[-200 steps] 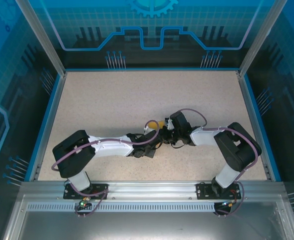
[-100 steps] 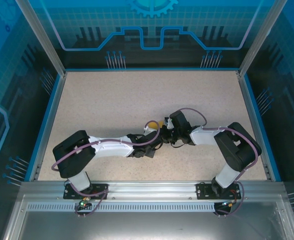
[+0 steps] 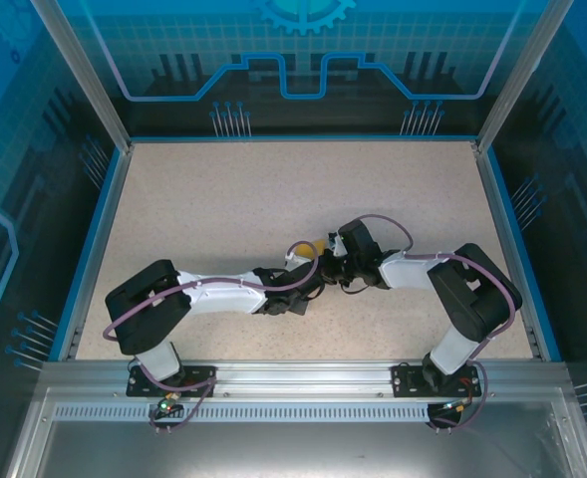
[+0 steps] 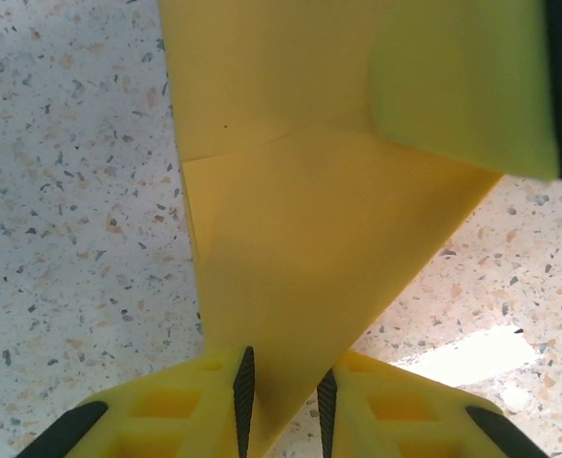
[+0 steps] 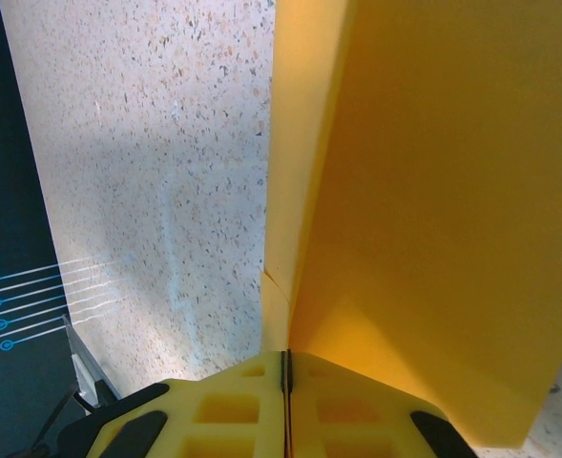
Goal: Fold a paper plane with a square sheet of paper (pick it up from the middle)
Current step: Fourth fold the wing at the center of the table.
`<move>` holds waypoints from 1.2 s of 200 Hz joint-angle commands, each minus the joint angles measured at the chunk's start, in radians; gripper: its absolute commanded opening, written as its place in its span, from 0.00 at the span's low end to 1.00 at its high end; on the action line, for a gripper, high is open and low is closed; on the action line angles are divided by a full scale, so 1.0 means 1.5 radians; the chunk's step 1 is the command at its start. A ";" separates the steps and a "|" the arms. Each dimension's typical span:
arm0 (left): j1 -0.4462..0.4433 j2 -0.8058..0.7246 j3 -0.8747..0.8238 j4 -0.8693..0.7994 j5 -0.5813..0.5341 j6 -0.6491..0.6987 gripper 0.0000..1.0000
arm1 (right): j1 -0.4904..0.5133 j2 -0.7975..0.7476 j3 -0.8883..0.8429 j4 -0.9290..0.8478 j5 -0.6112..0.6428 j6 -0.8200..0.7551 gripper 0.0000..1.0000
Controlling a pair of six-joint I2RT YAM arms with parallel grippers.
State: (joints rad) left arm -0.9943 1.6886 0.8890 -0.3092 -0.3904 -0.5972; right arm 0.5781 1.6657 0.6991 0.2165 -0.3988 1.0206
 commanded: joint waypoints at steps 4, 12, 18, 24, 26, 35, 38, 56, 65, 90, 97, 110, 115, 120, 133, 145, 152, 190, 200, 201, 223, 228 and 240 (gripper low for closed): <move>-0.006 -0.003 -0.012 -0.024 -0.024 -0.009 0.26 | 0.010 0.004 0.018 -0.015 -0.011 0.003 0.07; -0.006 -0.004 -0.013 -0.024 -0.025 -0.009 0.27 | 0.010 0.004 0.019 -0.015 -0.011 0.003 0.07; -0.006 -0.004 -0.014 -0.023 -0.025 -0.009 0.27 | 0.010 0.004 0.019 -0.015 -0.010 0.003 0.06; -0.006 -0.004 -0.014 -0.022 -0.025 -0.008 0.26 | 0.010 0.004 0.020 -0.015 -0.010 0.003 0.07; -0.006 -0.004 -0.015 -0.021 -0.026 -0.008 0.26 | 0.010 0.004 0.021 -0.015 -0.010 0.003 0.06; -0.006 -0.002 -0.015 -0.022 -0.027 -0.007 0.26 | 0.010 0.004 0.021 -0.016 -0.010 0.003 0.06; -0.006 -0.002 -0.015 -0.022 -0.028 -0.006 0.25 | 0.010 0.005 0.022 -0.016 -0.011 0.003 0.07; -0.006 -0.003 -0.014 -0.021 -0.031 -0.004 0.22 | 0.011 0.006 0.023 -0.016 -0.011 0.003 0.06; -0.006 -0.003 -0.014 -0.019 -0.030 -0.002 0.20 | 0.013 0.006 0.023 -0.017 -0.011 0.003 0.07; -0.006 -0.003 -0.012 -0.021 -0.030 0.000 0.17 | 0.012 0.007 0.024 -0.021 -0.011 0.002 0.07; -0.006 -0.003 -0.011 -0.022 -0.030 0.000 0.17 | 0.013 0.007 0.025 -0.020 -0.011 0.002 0.07; -0.006 -0.003 -0.007 -0.027 -0.030 -0.002 0.18 | 0.013 0.007 0.025 -0.021 -0.010 0.002 0.08; -0.006 -0.004 -0.006 -0.029 -0.031 -0.003 0.19 | 0.013 0.007 0.025 -0.020 -0.010 0.002 0.08; -0.006 -0.005 -0.006 -0.029 -0.031 -0.002 0.20 | 0.014 0.008 0.025 -0.021 -0.010 0.002 0.08; -0.006 -0.013 -0.005 -0.025 -0.028 -0.002 0.24 | 0.015 0.008 0.026 -0.021 -0.010 0.002 0.08; -0.006 -0.024 -0.006 -0.021 -0.026 0.001 0.27 | 0.015 0.010 0.026 -0.020 -0.010 0.002 0.08; -0.006 -0.029 -0.004 -0.021 -0.026 0.002 0.28 | 0.016 0.010 0.026 -0.021 -0.010 0.002 0.08; -0.006 -0.037 -0.004 -0.014 -0.025 0.006 0.28 | 0.017 0.010 0.027 -0.023 -0.010 0.002 0.08; -0.006 -0.035 -0.004 -0.014 -0.026 0.005 0.27 | 0.017 0.010 0.026 -0.021 -0.010 0.002 0.08; -0.006 -0.034 -0.004 -0.014 -0.026 0.005 0.26 | 0.017 0.010 0.026 -0.021 -0.010 0.002 0.08; -0.006 -0.022 -0.002 -0.018 -0.026 0.000 0.24 | 0.017 0.009 0.026 -0.023 -0.010 0.002 0.08; -0.006 -0.020 -0.002 -0.020 -0.027 -0.003 0.23 | 0.016 0.008 0.026 -0.024 -0.009 0.002 0.08; -0.006 -0.016 -0.003 -0.021 -0.027 -0.007 0.21 | 0.017 0.007 0.027 -0.025 -0.009 0.001 0.08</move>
State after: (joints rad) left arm -0.9951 1.6543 0.8799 -0.3164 -0.4080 -0.5972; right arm 0.5850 1.6714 0.7147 0.2016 -0.4011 1.0203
